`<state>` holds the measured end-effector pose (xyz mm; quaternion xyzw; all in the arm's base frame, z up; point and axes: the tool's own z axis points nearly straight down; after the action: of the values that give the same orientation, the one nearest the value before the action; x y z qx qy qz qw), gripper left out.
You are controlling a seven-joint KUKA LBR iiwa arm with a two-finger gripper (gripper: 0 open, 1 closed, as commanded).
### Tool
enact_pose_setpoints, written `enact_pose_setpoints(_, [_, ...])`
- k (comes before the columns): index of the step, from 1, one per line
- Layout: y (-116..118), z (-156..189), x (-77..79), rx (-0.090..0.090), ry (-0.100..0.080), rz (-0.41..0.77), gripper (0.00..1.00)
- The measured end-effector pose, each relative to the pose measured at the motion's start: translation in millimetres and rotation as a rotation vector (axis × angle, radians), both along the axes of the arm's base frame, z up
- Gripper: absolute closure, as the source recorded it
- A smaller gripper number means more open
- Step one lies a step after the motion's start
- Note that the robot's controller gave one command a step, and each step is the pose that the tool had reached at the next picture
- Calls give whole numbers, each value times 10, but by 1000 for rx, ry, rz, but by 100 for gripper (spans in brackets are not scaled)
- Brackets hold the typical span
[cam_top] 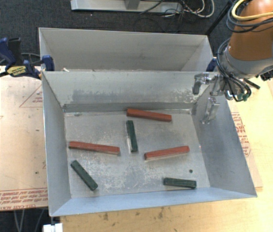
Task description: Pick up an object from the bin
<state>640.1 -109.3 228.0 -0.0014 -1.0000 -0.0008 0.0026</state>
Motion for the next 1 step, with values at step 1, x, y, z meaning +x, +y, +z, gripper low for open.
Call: enact_pose_setpoints(1, [287, -1497, -795, 2, 4, 24, 0])
